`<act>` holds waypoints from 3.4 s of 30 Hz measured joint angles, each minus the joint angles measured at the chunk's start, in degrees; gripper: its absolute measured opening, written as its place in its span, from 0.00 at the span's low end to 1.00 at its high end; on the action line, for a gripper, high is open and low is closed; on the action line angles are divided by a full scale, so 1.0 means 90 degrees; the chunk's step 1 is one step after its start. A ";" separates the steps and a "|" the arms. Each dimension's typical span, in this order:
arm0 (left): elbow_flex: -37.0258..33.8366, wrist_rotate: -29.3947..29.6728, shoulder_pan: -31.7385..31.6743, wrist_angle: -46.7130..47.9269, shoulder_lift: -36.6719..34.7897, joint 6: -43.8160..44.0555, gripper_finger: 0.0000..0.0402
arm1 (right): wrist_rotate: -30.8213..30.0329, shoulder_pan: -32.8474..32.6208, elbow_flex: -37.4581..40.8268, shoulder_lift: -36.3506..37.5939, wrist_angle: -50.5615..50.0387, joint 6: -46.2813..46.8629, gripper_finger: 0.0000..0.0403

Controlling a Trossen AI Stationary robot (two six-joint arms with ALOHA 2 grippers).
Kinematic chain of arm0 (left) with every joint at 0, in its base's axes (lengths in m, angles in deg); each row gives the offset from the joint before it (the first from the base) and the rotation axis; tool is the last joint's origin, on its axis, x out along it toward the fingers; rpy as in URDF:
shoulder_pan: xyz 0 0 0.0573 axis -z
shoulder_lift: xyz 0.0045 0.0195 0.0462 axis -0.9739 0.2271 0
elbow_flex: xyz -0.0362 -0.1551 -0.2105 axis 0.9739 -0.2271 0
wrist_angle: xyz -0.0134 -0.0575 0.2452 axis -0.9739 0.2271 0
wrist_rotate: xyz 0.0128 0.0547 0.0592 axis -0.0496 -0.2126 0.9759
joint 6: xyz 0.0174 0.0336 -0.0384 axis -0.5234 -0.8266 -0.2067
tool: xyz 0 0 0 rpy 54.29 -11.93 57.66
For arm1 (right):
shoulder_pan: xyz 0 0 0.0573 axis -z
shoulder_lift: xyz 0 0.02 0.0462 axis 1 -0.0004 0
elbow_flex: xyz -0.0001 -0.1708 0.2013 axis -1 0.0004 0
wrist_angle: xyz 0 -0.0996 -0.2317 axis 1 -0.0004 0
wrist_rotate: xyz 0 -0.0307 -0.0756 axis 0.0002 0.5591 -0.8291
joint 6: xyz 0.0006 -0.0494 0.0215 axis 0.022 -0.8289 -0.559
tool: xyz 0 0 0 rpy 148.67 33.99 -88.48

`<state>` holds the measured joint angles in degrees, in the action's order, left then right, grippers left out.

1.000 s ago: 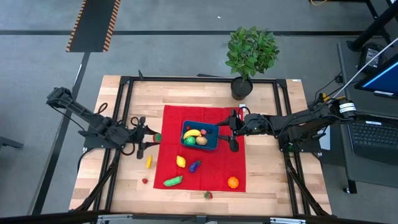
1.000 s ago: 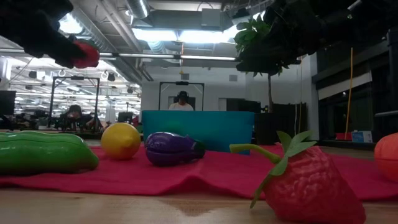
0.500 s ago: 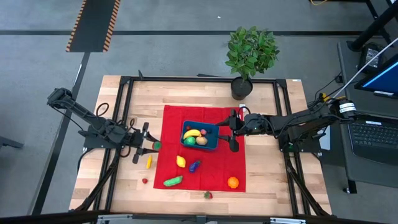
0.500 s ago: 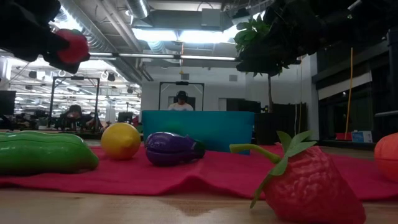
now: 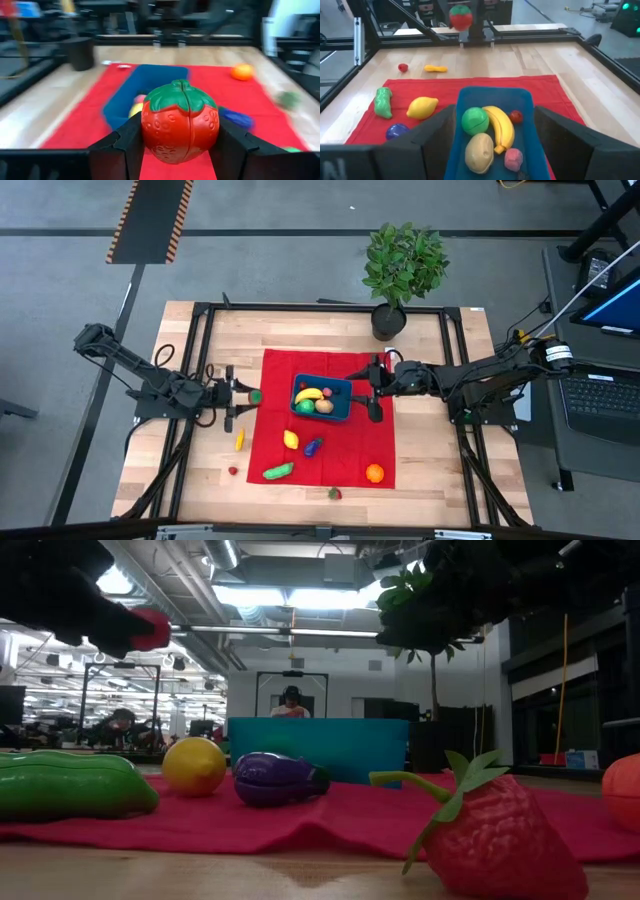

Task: Pick and placing Produce into tupperware
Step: Put the left red strawberry into the blue bin

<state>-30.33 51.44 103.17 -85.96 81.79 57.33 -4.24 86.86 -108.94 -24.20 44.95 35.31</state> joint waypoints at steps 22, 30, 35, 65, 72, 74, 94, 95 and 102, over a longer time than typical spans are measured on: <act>0.0001 -0.1658 -0.1847 -0.1737 0.1556 -0.0140 0.42 | -0.0151 0.0322 0.0179 0.0010 0.0830 -0.0381 0.66; 0.0428 -0.2640 -0.2625 -0.2240 0.2609 -0.0180 0.42 | -0.0143 0.0573 0.1305 0.0465 0.2169 -0.0237 0.66; 0.1170 -0.3260 -0.2997 -0.2143 0.3393 -0.0651 0.42 | 0.0010 0.0573 0.1595 0.1065 0.2125 -0.0357 0.66; 0.5383 -0.5381 -0.3450 0.0169 0.7718 -0.1330 0.42 | 0.0313 0.0061 0.1812 0.2137 0.0786 -0.0231 0.66; 0.5886 -0.4818 -0.3136 0.0988 0.7718 -0.1674 0.42 | 0.0312 0.0061 0.1812 0.2137 0.0641 -0.0055 0.66; 0.5989 -0.4644 -0.3087 0.1258 0.7718 -0.1683 0.42 | 0.0313 0.0061 0.1812 0.2137 0.0641 -0.0030 0.66; 0.6516 -0.4727 -0.3337 0.1584 0.8403 -0.1714 0.42 | 0.0311 0.0061 0.1807 0.2137 0.0623 0.0115 0.66; 0.6617 -0.4788 -0.3338 0.1609 0.8511 -0.1715 0.42 | 0.0312 0.0061 0.1807 0.2137 0.0604 0.0131 0.66; 0.6924 -0.4815 -0.3343 0.2063 0.8710 -0.1861 0.44 | 0.0311 -0.0024 0.1804 0.2132 0.0539 0.0123 0.66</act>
<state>31.98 8.11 73.08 -67.40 160.18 40.58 -1.44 86.65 -92.70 -5.01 49.80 36.42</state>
